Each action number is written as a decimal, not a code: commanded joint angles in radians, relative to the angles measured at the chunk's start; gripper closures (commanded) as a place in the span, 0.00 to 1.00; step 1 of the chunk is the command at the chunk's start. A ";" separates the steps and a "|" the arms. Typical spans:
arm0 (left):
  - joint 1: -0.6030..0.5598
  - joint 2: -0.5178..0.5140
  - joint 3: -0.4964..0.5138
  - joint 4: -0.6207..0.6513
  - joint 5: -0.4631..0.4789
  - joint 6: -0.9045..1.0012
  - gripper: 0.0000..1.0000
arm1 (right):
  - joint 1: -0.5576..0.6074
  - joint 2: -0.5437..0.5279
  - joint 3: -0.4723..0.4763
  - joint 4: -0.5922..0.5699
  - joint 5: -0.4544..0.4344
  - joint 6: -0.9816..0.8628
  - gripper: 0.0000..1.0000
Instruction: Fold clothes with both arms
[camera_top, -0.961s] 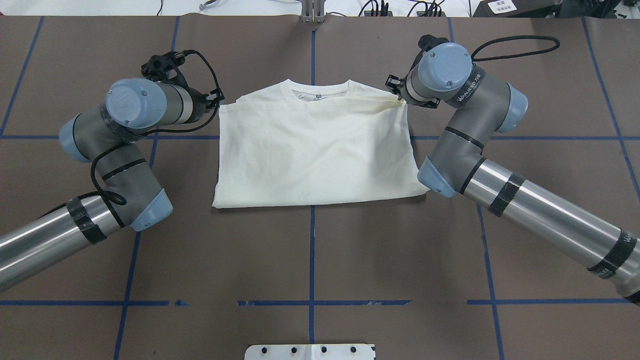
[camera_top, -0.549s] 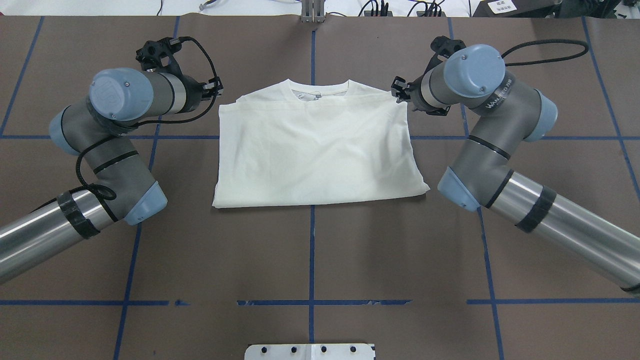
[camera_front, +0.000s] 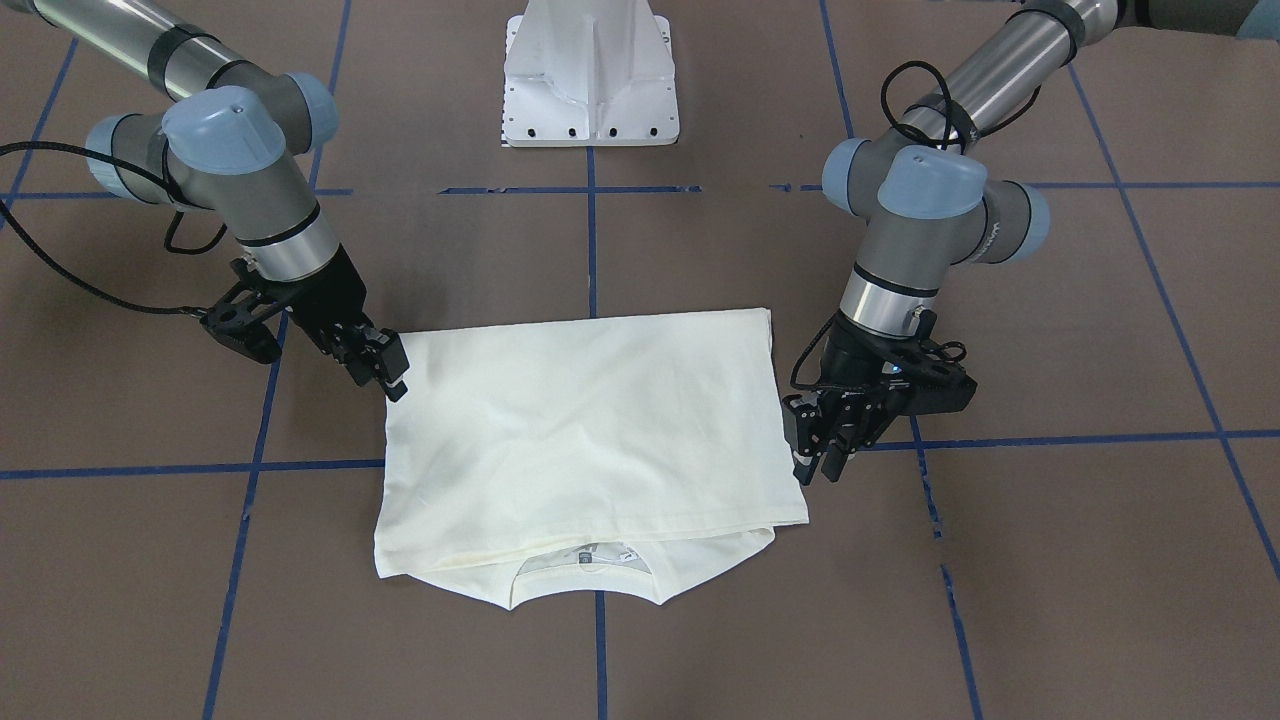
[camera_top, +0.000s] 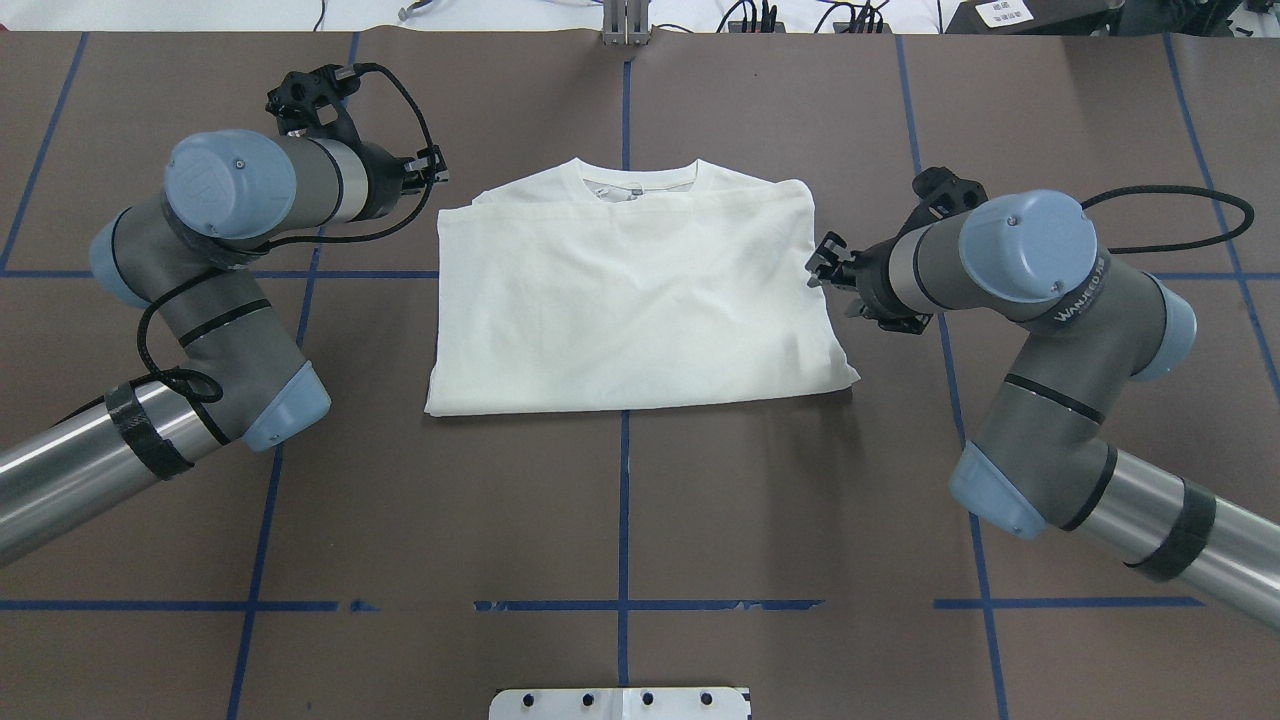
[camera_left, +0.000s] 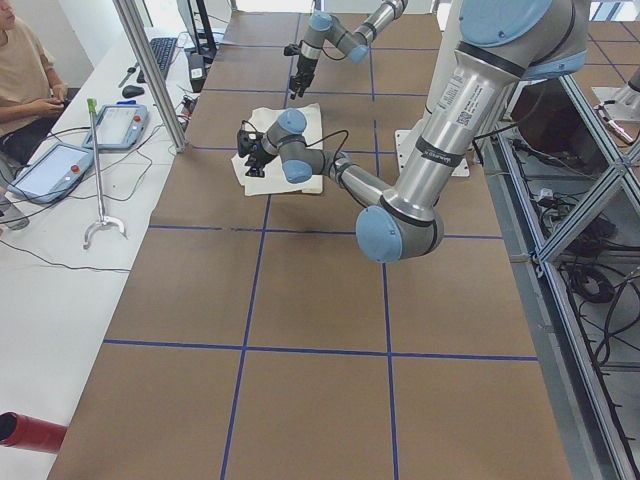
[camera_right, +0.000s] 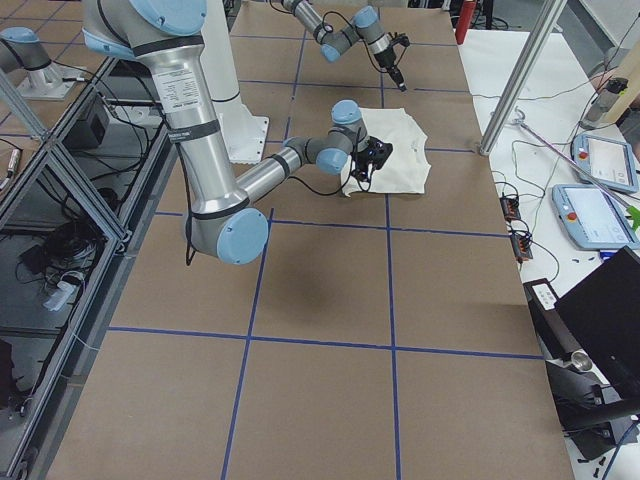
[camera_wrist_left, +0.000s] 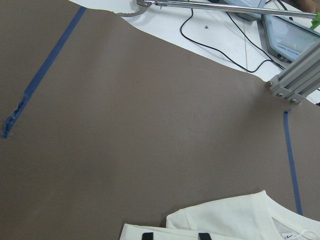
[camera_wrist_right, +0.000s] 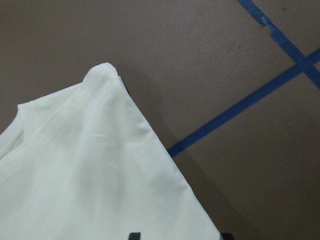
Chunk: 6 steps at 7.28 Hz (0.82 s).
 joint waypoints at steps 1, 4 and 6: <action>0.001 0.001 -0.003 0.000 0.001 -0.001 0.53 | -0.038 -0.039 0.026 -0.001 -0.002 0.013 0.29; 0.003 0.001 -0.009 0.002 0.007 -0.006 0.52 | -0.062 -0.065 0.020 -0.001 -0.003 0.013 0.26; 0.001 0.001 -0.023 0.003 0.009 -0.006 0.52 | -0.078 -0.066 0.015 -0.001 -0.003 0.015 0.29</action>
